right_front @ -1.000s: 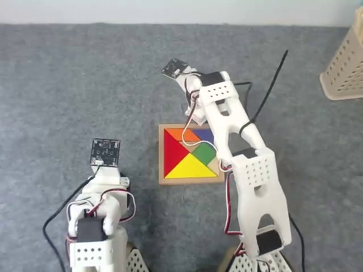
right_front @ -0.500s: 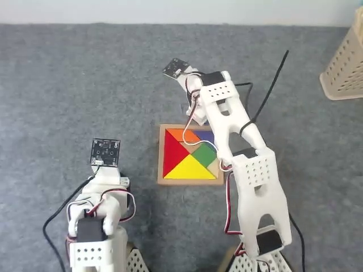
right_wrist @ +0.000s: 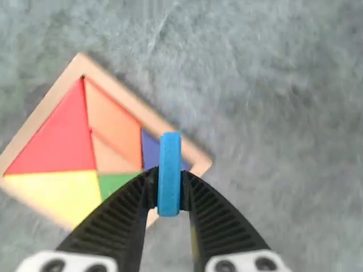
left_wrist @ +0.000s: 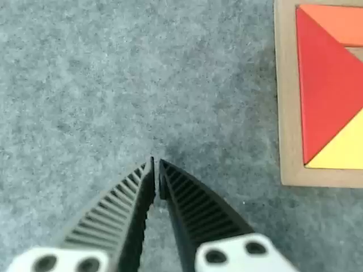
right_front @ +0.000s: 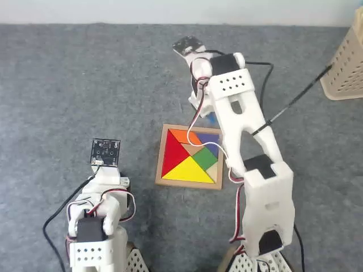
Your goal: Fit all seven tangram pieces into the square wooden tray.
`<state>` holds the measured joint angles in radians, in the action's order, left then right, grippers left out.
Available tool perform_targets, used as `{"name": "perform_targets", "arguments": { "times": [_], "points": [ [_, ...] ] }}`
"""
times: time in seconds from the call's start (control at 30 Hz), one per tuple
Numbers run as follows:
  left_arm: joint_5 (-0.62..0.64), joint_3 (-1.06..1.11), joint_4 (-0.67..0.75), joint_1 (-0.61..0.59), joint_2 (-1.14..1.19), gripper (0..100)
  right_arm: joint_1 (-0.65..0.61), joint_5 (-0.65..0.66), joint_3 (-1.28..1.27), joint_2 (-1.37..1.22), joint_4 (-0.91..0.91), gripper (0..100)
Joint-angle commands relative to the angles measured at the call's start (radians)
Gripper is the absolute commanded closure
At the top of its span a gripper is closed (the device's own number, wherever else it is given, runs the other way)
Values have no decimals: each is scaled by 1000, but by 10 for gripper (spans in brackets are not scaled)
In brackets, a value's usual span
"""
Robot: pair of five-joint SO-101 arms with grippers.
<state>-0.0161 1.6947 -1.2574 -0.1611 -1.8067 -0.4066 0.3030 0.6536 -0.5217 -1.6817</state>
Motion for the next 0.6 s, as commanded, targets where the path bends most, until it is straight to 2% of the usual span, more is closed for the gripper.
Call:
{"name": "perform_targets", "arguments": {
  "times": [0.0, 0.1, 0.27, 0.37, 0.57],
  "points": [
    [-2, -10, -6, 5, -18, 983, 18, -78, -97, 111, -45, 993],
    [-2, -10, -6, 5, -18, 983, 18, -127, -305, 205, 48, 993],
    [-2, -10, -6, 5, -18, 983, -5, -235, -812, 519, 335, 993],
    [-2, -10, -6, 5, -18, 983, -15, -252, -1043, 694, 489, 993],
    [-2, -10, -6, 5, -18, 983, -62, -264, -1237, 743, 539, 993]
  ]
}}
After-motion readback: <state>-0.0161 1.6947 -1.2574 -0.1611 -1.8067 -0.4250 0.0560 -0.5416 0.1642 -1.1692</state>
